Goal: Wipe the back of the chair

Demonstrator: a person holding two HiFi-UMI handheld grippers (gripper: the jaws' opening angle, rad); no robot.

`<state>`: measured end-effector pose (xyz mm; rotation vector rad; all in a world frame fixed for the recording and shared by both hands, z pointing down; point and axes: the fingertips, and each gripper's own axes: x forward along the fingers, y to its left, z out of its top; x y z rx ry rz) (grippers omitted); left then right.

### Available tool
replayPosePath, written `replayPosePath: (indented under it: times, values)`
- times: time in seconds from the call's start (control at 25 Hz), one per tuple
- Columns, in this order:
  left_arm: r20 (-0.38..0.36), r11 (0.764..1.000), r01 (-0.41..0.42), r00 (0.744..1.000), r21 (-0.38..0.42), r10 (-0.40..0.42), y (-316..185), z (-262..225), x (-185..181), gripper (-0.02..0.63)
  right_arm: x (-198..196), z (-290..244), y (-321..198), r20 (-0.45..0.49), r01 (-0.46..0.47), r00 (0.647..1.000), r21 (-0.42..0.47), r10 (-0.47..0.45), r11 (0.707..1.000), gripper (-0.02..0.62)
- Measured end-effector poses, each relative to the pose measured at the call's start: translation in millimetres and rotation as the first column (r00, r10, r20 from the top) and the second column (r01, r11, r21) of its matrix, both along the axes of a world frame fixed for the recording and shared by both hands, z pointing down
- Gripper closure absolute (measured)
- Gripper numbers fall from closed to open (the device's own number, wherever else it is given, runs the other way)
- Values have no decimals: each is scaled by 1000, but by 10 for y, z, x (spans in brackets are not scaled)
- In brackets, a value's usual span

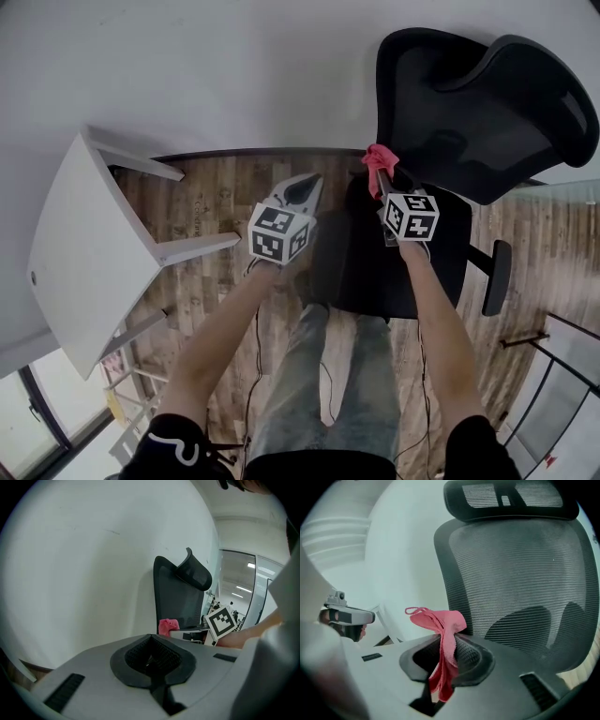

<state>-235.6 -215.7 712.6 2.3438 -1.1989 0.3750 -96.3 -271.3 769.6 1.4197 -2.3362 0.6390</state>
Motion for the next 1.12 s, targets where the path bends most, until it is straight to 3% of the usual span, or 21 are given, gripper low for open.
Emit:
replayPosePath:
  times: [0.52, 1.12]
  values:
    - [-20, 1000, -19, 1000, -13, 19, -166, 37, 178, 584, 446, 167, -126, -17, -94, 995, -14, 94, 995, 512]
    - [3, 992, -126, 992, -7, 126, -286, -50, 1466, 584, 2121, 159, -124, -34, -252, 967, -7, 252, 968, 512]
